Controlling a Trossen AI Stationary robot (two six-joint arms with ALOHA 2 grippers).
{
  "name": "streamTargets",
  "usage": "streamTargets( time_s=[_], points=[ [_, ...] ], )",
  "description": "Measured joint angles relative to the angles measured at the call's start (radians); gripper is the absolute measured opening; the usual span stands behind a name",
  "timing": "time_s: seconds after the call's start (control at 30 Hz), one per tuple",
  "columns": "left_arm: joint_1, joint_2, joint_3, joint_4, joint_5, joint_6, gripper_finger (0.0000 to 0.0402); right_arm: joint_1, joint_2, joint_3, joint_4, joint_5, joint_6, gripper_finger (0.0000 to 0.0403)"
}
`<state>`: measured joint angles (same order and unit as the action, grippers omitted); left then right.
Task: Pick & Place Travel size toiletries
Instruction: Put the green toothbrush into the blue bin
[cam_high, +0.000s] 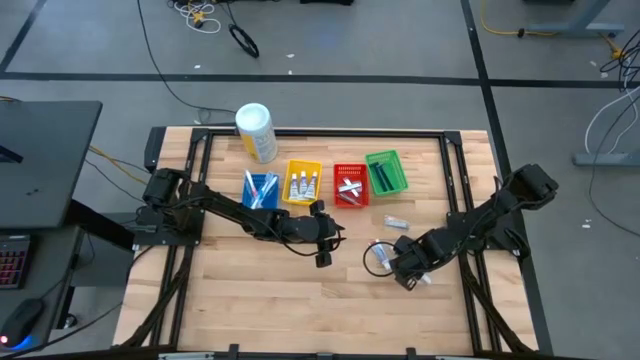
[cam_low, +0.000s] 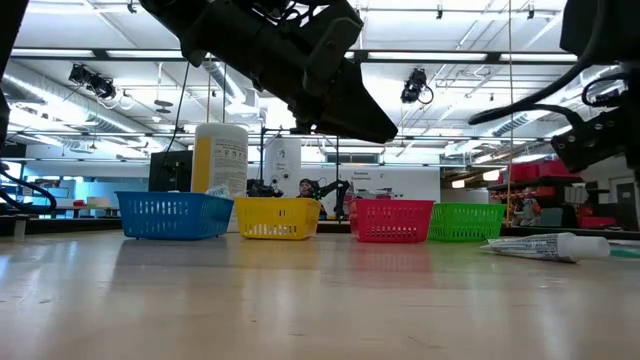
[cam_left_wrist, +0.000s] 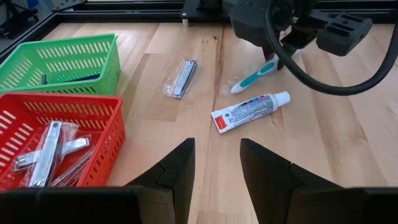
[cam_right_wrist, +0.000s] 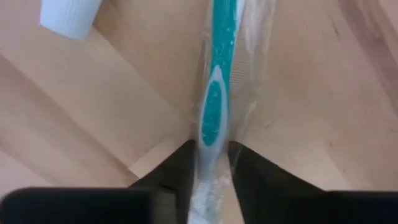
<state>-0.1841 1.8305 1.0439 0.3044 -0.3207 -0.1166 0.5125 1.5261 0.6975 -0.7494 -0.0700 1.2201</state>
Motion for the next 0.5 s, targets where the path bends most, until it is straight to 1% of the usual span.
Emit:
streamTargets(
  time_s=[0.07,0.13,0.17,0.23,0.3,0.33,0.4,0.5],
  points=[
    [0.0,0.0,0.0,0.001,-0.001,0.0,0.0137,-0.001,0.0,0.005,-0.004,0.001,-0.006,0.0078],
    [0.0,-0.003,0.0,0.0,-0.001,-0.019,0.0136,-0.001,0.005,0.028,-0.025,0.008,-0.029,0.006],
    [0.0,-0.005,0.0,0.002,-0.001,-0.056,0.0135,-0.001,0.007,0.045,-0.033,0.025,-0.043,0.0054],
    [0.0,-0.006,0.0,0.025,0.0,-0.182,0.0135,-0.003,0.005,0.1,-0.074,0.07,-0.072,0.0047],
    [0.0,-0.006,0.0,0.062,0.0,-0.32,0.0135,-0.003,0.005,0.152,-0.12,0.137,-0.108,0.0044],
    [0.0,-0.006,0.0,0.078,0.0,-0.362,0.0135,-0.002,0.006,0.177,-0.149,0.173,-0.131,0.0044],
    [-0.004,-0.007,0.0,0.082,0.002,-0.392,0.0135,-0.002,0.006,0.238,-0.188,0.26,-0.167,0.0043],
    [-0.005,-0.007,0.0,0.09,-0.005,-0.376,0.0135,-0.002,0.005,0.335,-0.29,0.403,-0.211,0.0043]
  ],
)
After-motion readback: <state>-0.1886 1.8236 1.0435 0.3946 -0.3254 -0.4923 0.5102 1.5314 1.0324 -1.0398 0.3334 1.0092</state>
